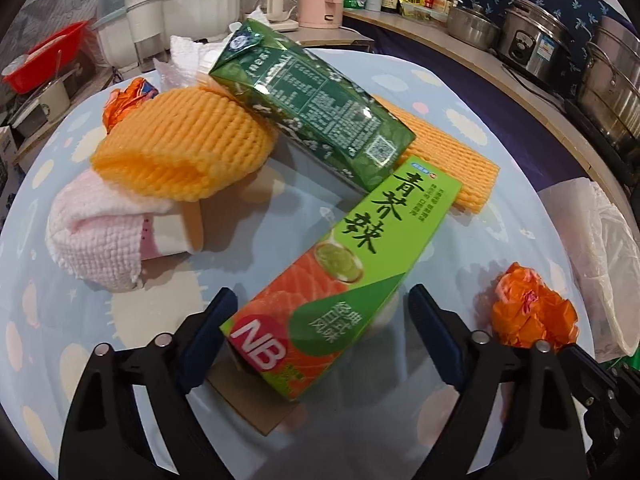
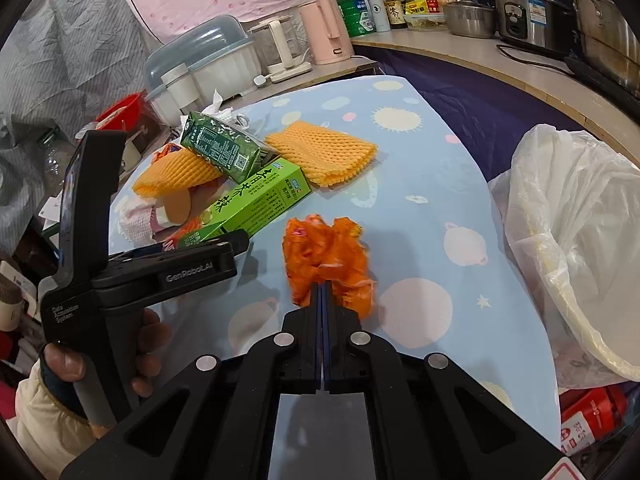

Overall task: Collect trash
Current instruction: 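Lift the orange wrapper with the right gripper while the left gripper grasps the green NB box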

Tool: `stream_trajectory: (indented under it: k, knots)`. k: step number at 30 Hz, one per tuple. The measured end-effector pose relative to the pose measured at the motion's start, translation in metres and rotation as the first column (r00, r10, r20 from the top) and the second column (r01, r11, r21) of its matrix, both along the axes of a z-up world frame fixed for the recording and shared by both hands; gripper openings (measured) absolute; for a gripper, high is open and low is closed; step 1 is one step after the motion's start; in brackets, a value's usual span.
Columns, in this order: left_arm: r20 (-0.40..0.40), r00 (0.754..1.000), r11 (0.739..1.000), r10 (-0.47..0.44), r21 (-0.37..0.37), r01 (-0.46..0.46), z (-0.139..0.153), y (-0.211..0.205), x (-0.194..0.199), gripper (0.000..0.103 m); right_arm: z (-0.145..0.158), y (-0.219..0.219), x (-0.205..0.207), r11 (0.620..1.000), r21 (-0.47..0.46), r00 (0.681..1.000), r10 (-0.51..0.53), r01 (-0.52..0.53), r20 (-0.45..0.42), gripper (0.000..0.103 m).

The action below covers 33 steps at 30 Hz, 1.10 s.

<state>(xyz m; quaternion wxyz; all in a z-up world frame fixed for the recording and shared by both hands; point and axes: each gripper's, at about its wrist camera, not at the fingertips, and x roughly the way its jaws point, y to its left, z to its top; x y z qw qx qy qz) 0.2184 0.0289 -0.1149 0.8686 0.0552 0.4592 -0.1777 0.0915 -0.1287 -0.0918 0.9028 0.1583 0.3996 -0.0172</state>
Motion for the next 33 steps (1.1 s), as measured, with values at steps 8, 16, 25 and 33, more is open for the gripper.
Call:
stream_trajectory:
  k: [8, 16, 25, 33]
  knots:
    - [-0.009, 1.000, 1.000, -0.028, -0.012, 0.028, 0.005, -0.004, -0.012, 0.054, 0.002, -0.005, -0.004, 0.997, -0.027, 0.997, -0.076, 0.077, 0.032, 0.056]
    - [-0.029, 0.998, 0.999, -0.050, -0.018, 0.049, 0.008, -0.005, -0.026, 0.042, -0.020, -0.009, 0.022, 0.997, 0.071, 1.000, -0.020, 0.020, -0.001, 0.054]
    - [-0.048, 0.997, 0.998, -0.053, -0.019, 0.052, 0.008, -0.006, -0.029, 0.043, -0.003, -0.007, 0.009, 0.998, 0.065, 0.999, 0.009, -0.011, 0.039, 0.022]
    - [-0.029, 0.999, 0.999, -0.024, 0.024, 0.025, 0.005, -0.016, -0.024, 0.053, 0.021, -0.036, -0.022, 0.995, 0.051, 0.992, -0.094, 0.090, 0.078, 0.022]
